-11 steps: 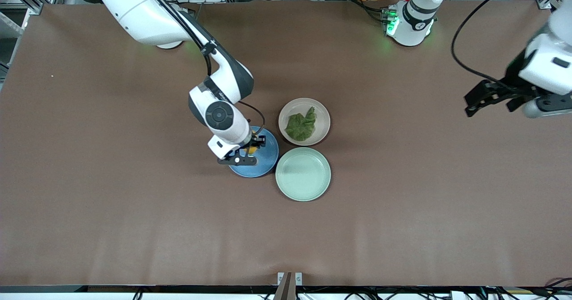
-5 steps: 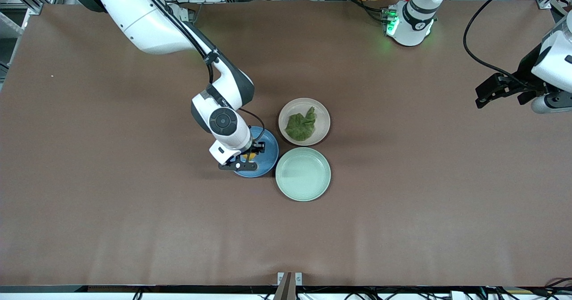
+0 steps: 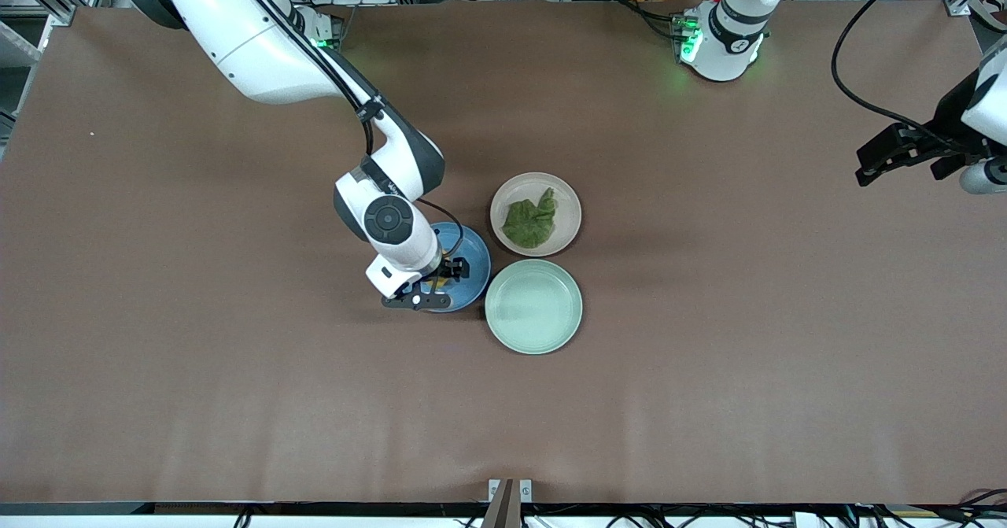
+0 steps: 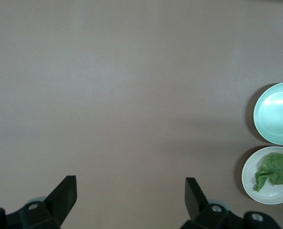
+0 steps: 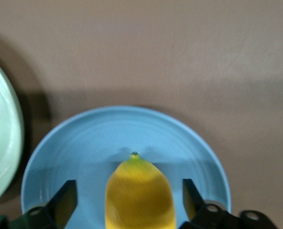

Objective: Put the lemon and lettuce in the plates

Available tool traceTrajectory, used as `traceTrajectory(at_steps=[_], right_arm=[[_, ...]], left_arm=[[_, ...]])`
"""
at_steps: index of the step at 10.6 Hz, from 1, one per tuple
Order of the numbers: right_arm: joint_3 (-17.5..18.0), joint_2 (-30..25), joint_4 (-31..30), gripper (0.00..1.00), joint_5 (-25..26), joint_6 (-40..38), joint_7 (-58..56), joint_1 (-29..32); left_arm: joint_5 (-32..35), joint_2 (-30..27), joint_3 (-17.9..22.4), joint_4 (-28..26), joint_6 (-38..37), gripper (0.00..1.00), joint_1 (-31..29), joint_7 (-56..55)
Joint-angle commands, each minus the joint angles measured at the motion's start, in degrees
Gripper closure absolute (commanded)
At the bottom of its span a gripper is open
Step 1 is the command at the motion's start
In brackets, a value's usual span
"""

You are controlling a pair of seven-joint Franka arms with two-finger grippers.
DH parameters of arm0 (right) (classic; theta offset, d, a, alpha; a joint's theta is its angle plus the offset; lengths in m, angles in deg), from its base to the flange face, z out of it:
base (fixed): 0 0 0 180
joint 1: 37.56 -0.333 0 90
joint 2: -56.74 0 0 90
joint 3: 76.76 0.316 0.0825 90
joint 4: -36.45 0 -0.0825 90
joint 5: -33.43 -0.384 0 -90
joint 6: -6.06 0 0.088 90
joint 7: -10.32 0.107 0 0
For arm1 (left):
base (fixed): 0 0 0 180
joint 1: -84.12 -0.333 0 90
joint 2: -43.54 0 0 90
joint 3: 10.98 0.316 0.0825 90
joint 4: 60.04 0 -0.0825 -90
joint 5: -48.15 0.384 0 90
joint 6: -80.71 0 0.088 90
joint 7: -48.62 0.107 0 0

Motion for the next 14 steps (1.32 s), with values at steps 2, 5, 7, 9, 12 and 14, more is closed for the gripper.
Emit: traceTrajectory(at_steps=[2,5,7,9,12,14], right_arm=[[0.98,-9.34,-0.48,0.0,1.1,-7.73,-7.24,5.84],[0.36,-17.87,-0.57,0.0,1.45,-13.3,-11.05,11.37],[-1.29,-22.96,-0.48,0.0,1.45,-17.66,-18.34,14.02],[-5.16,-28.15,-0.48,0.0,1.19,-19.54,-23.08,14.9],[-5.53,-35.89,-0.39,0.0,-0.39,-29.7,-26.88,18.85],[-5.7,-40.11,-0.74,0.0,-3.99,-32.46,-26.89,20.61]], left_arm=[[-0.8,-1.09,0.55,-1.06,-0.31,0.0,0.04,1.85],[-0.71,-0.56,0.2,-0.8,-0.14,0.0,-0.05,1.76],[-0.79,-0.21,0.2,-0.71,0.12,0.0,0.04,1.76],[-0.8,-0.12,0.2,-0.71,0.3,0.0,0.12,1.67],[-1.41,-0.2,0.02,-0.71,0.3,0.0,0.21,1.32],[-1.5,-0.2,-0.07,-0.8,0.3,0.0,0.3,1.23]])
